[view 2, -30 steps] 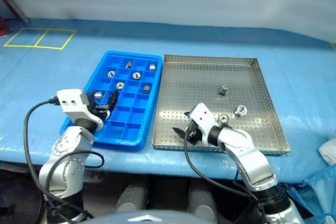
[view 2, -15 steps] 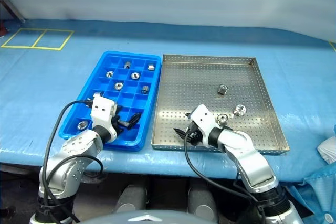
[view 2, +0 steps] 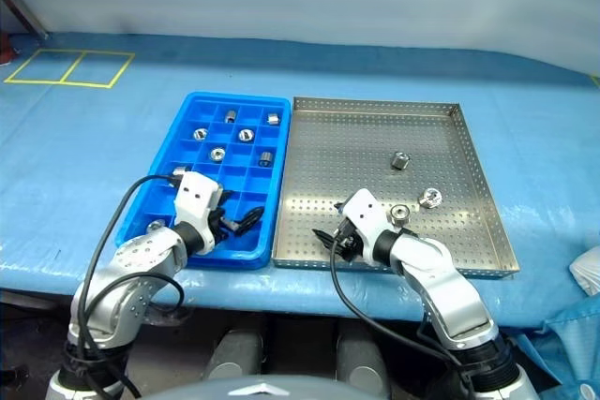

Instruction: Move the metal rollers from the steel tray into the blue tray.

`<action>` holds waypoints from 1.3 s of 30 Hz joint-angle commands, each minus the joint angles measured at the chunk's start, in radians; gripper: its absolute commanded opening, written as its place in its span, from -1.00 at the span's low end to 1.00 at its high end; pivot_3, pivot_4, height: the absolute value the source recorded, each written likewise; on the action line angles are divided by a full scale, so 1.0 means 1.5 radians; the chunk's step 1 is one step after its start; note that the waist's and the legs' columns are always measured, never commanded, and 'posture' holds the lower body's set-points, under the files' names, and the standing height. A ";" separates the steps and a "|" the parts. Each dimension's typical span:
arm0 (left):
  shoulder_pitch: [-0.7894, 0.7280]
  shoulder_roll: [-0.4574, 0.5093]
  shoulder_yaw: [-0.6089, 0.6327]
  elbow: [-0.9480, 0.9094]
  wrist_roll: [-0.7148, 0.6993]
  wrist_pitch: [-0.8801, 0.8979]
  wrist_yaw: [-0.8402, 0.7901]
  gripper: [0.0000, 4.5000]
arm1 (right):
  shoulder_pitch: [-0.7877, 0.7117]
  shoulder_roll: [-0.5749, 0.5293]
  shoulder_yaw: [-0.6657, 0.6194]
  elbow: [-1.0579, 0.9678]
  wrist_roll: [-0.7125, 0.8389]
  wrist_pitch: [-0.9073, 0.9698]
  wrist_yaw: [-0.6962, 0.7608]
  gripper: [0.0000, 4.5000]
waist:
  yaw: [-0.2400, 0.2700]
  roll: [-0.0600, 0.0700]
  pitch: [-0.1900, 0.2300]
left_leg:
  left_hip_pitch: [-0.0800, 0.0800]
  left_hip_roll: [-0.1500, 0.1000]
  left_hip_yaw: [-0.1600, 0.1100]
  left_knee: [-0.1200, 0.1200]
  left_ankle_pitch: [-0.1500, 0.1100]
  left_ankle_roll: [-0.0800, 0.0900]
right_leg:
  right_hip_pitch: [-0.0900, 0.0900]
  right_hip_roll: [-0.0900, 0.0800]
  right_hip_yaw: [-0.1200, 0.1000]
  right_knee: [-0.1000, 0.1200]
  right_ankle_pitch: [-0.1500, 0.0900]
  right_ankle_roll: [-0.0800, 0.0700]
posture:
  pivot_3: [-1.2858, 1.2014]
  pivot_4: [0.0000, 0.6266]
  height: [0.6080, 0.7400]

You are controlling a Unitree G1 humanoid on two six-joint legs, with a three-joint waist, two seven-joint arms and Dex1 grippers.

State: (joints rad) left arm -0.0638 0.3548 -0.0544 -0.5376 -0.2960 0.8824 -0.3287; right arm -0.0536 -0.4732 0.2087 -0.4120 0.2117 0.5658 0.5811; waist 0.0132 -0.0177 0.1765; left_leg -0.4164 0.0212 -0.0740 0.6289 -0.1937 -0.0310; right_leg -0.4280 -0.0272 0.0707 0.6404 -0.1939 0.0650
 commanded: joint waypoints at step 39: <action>-0.109 -0.040 -0.158 0.090 -0.088 -0.237 -0.241 0.87 | -0.050 0.075 -0.190 -0.028 -0.122 0.244 -0.309 0.62 | -0.036 0.000 0.000 | 0.001 0.000 0.001 0.000 0.000 0.000 | 0.000 0.000 0.002 0.001 0.000 0.000 | 0.00 -0.52 1.00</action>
State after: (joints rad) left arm -0.2164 0.2988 -0.2777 -0.3943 -0.4308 0.5547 -0.6744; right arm -0.1316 -0.3657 -0.0503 -0.4353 0.0398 0.9285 0.1336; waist -0.0409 -0.0174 0.1763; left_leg -0.4156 0.0213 -0.0715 0.6295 -0.1938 -0.0304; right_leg -0.4280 -0.0265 0.0734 0.6417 -0.1938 0.0652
